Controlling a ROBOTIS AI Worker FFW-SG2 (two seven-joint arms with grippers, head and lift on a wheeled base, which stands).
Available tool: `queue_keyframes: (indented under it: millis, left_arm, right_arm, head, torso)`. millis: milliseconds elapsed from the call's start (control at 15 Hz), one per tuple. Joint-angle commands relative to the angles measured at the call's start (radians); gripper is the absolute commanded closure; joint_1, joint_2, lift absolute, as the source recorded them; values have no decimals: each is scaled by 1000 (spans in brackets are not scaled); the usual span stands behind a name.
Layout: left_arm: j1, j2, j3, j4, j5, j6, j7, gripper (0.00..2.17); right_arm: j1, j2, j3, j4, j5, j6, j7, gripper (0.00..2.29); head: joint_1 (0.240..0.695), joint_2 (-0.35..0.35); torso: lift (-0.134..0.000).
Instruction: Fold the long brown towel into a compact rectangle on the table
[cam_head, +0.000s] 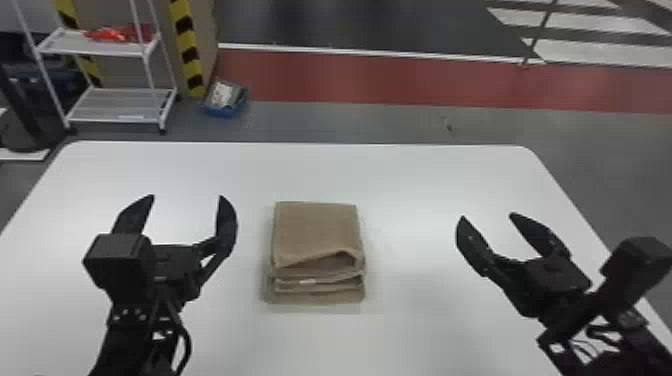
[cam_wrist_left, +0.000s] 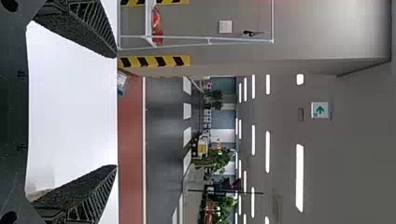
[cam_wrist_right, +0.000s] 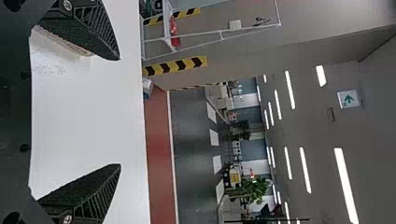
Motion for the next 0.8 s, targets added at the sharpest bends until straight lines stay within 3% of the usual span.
queue_keyframes:
  millis: [0, 733]
  left_arm:
    - [3, 2, 0, -11, 4, 0, 0, 39]
    - [-2, 5, -3, -20, 12, 3, 0, 39]
  right_arm:
    - [8, 0, 2, -14, 4, 0, -1, 66]
    - [5, -1, 8, -17, 9, -16, -14, 60]
  head:
    - [695, -108]
    - [695, -108]
  torso:
    - [-124]
    - [-124]
